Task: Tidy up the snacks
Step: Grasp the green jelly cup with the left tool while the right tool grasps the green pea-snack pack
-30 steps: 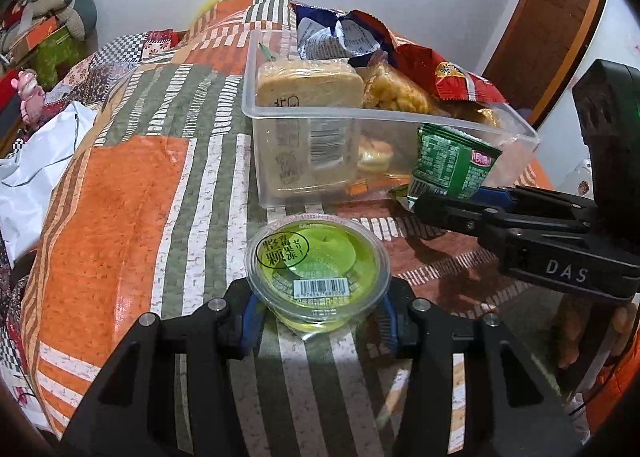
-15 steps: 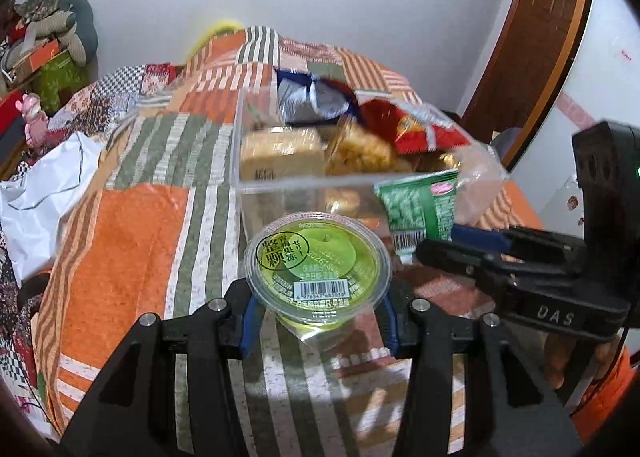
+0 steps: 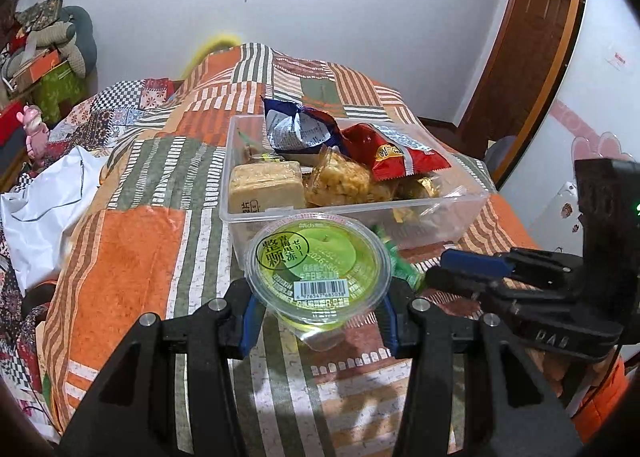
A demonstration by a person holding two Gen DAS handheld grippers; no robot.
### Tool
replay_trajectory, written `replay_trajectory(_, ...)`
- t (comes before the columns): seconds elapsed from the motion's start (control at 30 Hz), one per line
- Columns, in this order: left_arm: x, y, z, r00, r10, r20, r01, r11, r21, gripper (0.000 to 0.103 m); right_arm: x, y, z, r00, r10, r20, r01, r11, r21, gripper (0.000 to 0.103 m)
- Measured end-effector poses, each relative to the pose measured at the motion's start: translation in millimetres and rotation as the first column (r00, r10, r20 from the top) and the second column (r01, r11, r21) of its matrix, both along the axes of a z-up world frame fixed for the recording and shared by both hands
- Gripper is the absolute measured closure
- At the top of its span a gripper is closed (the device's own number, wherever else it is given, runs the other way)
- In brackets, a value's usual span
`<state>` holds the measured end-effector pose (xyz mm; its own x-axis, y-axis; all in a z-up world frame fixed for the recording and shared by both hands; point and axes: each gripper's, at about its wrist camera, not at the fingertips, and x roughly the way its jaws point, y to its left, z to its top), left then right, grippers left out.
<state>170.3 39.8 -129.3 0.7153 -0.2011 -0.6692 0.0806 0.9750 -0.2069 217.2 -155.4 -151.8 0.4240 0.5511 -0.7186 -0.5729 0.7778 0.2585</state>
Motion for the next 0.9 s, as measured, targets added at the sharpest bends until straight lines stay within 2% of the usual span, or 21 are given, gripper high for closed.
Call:
replay_trajectory(0.07, -1.1, -0.1, -0.6, 1.0, 0.001, -0.004, -0.001, 1.0, 0.0, 0.056, 1.7, 2.7, -3.1, 1.0, -0.009, -0.01, 0.009, 1.0, -0.006, 0.045)
replay_trajectory(0.17, -2.1, 1.5, -1.6, 1.0, 0.002, -0.007, -0.002, 1.0, -0.001, 0.056, 7.4, 8.7, -7.7, 1.0, -0.013, -0.023, 0.012, 1.0, -0.012, 0.037)
replay_trajectory(0.33, -6.6, 8.1, -1.1, 1.0, 0.023, 0.003, -0.023, 1.0, 0.011, 0.056, 15.9, 23.7, -18.7, 0.994, 0.04, -0.101, -0.039, 0.999, 0.007, 0.037)
replay_trajectory(0.6, -19.4, 27.7, -4.1, 0.998, 0.061, -0.003, -0.061, 0.998, 0.016, 0.056, 11.9, 67.8, -29.5, 0.984, 0.135, -0.119, -0.141, 0.989, -0.049, 0.037)
replay_trajectory(0.7, -24.9, 33.5, -7.2, 0.997, 0.072, -0.004, -0.072, 0.997, 0.037, 0.056, 14.8, 76.0, -35.3, 0.986, 0.128, -0.107, -0.138, 0.986, -0.097, 0.037)
replay_trajectory(0.77, -26.6, 36.6, -9.6, 0.997, 0.075, -0.008, -0.074, 0.997, 0.035, 0.056, 15.2, 80.2, -39.4, 0.988, 0.126, -0.089, -0.137, 0.98, -0.141, 0.043)
replay_trajectory(0.83, -26.5, 38.2, -11.8, 0.997, 0.074, -0.015, -0.074, 0.997, 0.023, 0.056, 12.6, 80.4, -38.0, 0.989, 0.133, -0.061, -0.141, 0.974, -0.178, 0.053)
replay_trajectory(0.9, -26.1, 38.8, -14.5, 0.997, 0.076, -0.021, -0.075, 0.997, 0.014, 0.056, 11.2, 78.4, -36.0, 0.989, 0.14, -0.052, -0.147, 0.973, -0.178, 0.055)
